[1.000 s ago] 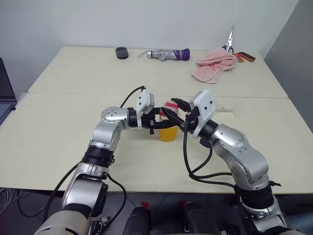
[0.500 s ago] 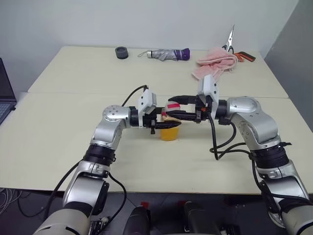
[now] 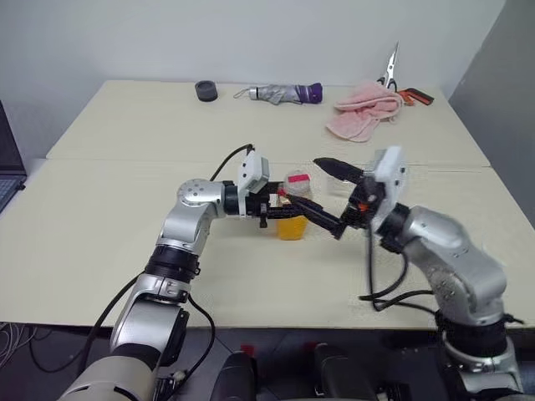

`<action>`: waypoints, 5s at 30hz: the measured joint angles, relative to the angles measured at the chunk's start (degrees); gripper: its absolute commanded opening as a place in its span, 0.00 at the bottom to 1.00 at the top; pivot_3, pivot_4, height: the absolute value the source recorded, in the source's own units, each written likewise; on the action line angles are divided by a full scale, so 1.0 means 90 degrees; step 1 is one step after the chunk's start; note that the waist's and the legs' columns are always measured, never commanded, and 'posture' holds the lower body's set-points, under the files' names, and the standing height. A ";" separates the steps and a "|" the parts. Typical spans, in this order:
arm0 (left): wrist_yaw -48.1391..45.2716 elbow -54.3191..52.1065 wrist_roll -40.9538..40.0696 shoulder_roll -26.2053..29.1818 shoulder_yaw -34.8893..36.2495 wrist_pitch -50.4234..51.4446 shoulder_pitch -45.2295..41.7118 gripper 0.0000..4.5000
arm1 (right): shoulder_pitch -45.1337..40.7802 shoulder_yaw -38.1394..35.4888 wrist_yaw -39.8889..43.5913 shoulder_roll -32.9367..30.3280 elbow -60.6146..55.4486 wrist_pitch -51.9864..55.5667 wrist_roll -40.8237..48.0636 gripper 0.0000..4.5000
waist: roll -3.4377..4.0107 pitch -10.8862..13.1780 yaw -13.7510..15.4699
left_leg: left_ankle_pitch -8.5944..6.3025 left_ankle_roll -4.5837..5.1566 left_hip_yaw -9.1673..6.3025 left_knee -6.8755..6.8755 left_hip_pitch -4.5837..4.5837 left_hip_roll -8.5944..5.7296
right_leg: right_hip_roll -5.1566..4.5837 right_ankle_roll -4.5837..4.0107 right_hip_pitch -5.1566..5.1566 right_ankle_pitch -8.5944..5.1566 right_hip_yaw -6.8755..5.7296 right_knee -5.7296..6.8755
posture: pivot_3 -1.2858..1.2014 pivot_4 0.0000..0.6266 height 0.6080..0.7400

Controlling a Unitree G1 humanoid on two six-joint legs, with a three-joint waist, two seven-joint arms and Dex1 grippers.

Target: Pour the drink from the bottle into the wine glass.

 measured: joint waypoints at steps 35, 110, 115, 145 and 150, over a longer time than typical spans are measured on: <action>-0.0047 0.0152 0.0014 -0.0083 -0.0127 -0.0095 -0.0091 0.42 | -0.2181 0.0091 0.3548 -0.1021 0.3645 -0.1095 0.0443 0.42 | 0.0006 0.0004 -0.0016 | -0.0002 0.0003 -0.0002 -0.0003 -0.0006 -0.0004 | -0.0009 -0.0003 0.0003 0.0001 -0.0009 -0.0011 | 0.52 0.24 1.00; -0.0005 0.0229 0.0011 0.0098 0.0046 -0.0009 -0.0020 0.42 | -0.0189 -0.0455 0.0655 -0.0891 0.1166 -0.1062 -0.0331 0.96 | 0.0008 0.0005 0.0055 | -0.0001 0.0002 0.0003 0.0003 -0.0008 -0.0008 | -0.0011 -0.0002 0.0000 0.0001 -0.0002 -0.0006 | 0.52 0.24 1.00; -0.0008 0.0229 0.0011 0.0096 0.0045 -0.0011 -0.0020 0.42 | -0.0182 -0.0457 0.0654 -0.0890 0.1193 -0.1061 -0.0348 0.96 | 0.0008 0.0005 0.0055 | -0.0001 0.0002 0.0003 0.0003 -0.0008 -0.0008 | -0.0011 -0.0002 0.0000 0.0001 -0.0002 -0.0006 | 0.52 0.24 1.00; -0.0005 0.0228 0.0011 0.0091 0.0044 -0.0045 -0.0021 0.42 | -0.0055 -0.0476 0.0925 -0.1018 0.1137 -0.0980 -0.0169 0.96 | 0.0008 0.0005 0.0057 | -0.0001 0.0002 0.0003 0.0004 -0.0008 -0.0009 | -0.0011 -0.0002 0.0000 0.0001 -0.0002 -0.0006 | 0.52 0.24 1.00; -0.0005 0.0227 0.0011 0.0094 0.0045 -0.0094 -0.0023 0.42 | 0.0052 -0.0605 0.1229 -0.1333 0.1037 -0.0658 0.0235 0.96 | 0.0008 0.0005 0.0057 | -0.0001 0.0002 0.0003 0.0004 -0.0007 -0.0008 | -0.0011 -0.0002 0.0000 0.0001 -0.0002 -0.0005 | 0.52 0.24 1.00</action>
